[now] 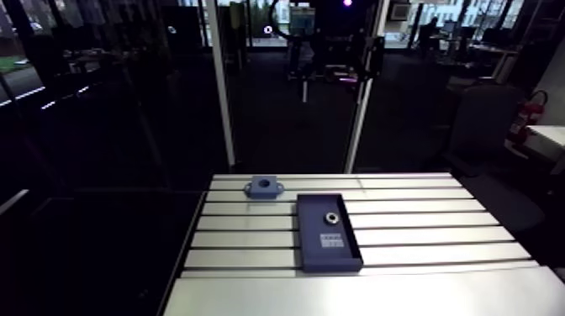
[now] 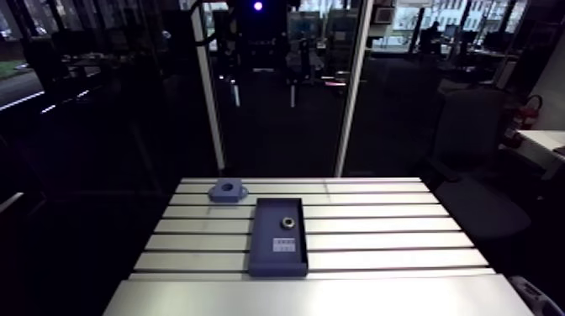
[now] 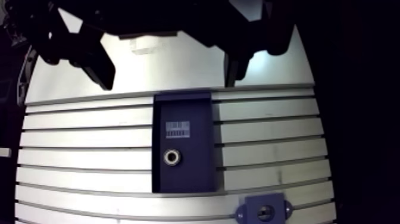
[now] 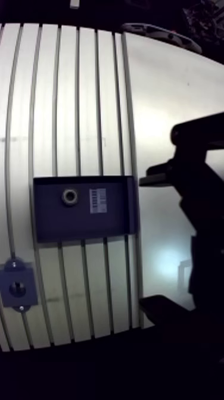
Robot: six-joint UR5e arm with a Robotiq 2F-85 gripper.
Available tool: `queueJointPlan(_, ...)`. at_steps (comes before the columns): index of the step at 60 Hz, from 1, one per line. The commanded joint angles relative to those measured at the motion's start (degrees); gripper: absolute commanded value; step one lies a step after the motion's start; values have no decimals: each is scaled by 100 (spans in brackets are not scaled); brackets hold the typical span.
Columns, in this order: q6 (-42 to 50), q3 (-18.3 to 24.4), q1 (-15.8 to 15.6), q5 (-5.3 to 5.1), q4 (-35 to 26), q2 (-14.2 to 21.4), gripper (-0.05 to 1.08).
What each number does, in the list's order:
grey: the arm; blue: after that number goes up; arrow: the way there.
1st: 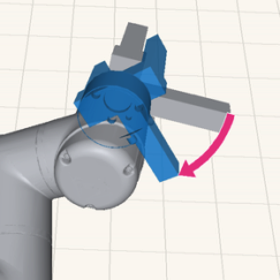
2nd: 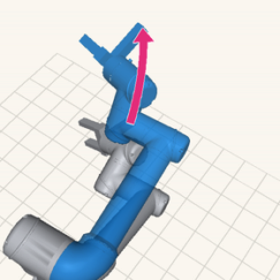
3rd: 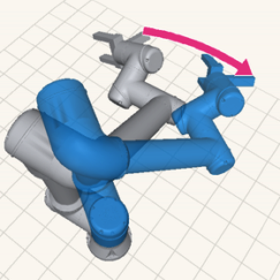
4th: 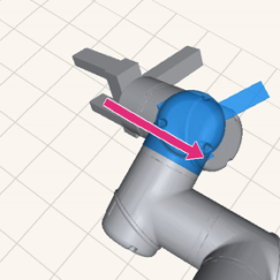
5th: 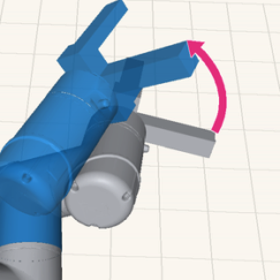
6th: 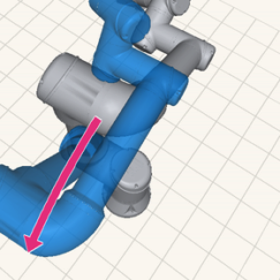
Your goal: Pick up the bearing and press it into the housing until flush.
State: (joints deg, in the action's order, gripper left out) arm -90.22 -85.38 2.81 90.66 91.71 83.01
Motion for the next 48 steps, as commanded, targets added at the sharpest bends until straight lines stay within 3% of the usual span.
queueJointPlan(1, -53, -141, -167, 193, -677, 299, 1)
queueJointPlan(34, -52, -236, -108, 221, -658, 307, 1)
queueJointPlan(48, -79, -487, -46, 227, -468, 281, 1)
